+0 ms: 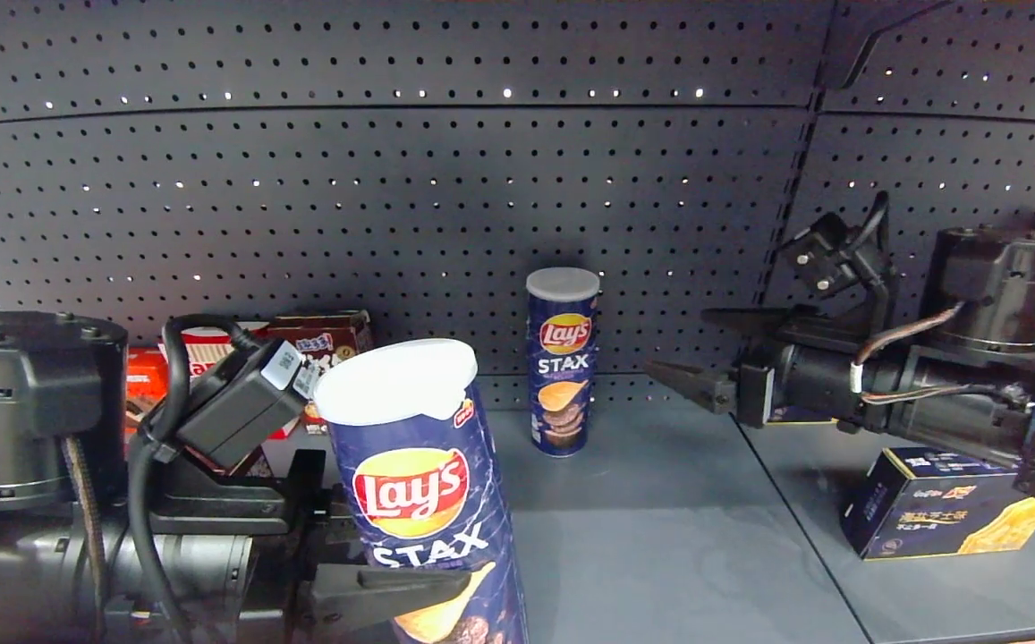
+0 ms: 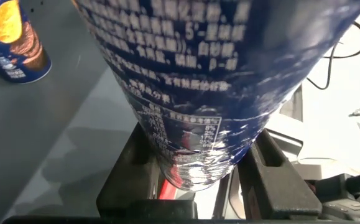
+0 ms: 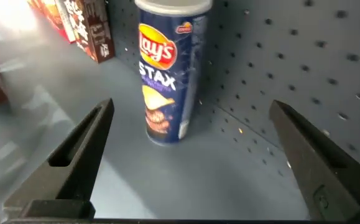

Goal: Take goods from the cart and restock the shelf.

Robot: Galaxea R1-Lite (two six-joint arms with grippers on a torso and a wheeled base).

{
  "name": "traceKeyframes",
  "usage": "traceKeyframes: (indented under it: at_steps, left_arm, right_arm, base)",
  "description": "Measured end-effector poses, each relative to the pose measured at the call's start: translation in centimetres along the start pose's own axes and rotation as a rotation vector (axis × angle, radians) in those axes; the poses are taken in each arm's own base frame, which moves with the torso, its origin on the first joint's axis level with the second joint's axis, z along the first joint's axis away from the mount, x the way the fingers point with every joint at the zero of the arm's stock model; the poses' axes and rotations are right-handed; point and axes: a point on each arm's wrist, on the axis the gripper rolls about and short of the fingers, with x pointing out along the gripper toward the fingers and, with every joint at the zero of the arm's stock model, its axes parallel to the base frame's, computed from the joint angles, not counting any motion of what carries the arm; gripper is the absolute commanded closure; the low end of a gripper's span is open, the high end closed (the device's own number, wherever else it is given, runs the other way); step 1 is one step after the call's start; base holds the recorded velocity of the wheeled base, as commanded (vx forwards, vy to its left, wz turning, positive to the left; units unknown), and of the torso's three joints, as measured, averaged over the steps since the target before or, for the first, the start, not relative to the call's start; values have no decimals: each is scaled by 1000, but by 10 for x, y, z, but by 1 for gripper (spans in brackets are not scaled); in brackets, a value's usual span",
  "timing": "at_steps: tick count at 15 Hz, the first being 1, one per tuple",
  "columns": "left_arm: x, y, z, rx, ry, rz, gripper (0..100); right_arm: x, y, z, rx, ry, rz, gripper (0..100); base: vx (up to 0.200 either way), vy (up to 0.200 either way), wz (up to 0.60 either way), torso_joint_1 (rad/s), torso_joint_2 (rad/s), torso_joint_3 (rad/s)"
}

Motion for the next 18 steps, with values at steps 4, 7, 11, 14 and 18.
traceKeyframes:
  at_steps: [4, 7, 11, 14, 18]
  left_arm:
    - [1, 1, -1, -6, 6, -2, 100]
    - [3, 2, -1, -5, 6, -4, 100]
    - [3, 3, 0, -4, 5, -2, 100]
    - [3, 3, 0, -5, 5, -2, 100]
    - [3, 3, -1, -7, 7, -1, 100]
  right_arm:
    - [32, -1, -22, 0, -12, 69, 0]
    - [49, -3, -35, -1, -27, 116, 0]
    - [69, -3, -49, -11, -53, 157, 0]
    - [84, 1, -60, -7, -38, 179, 0]
    - [103, 3, -72, -1, -20, 193, 0]
  base:
    - [0, 0, 0, 0, 0, 0]
    - [0, 0, 0, 0, 0, 0]
    - [0, 0, 0, 0, 0, 0]
    - [0, 0, 0, 0, 0, 0]
    - [0, 0, 0, 0, 0, 0]
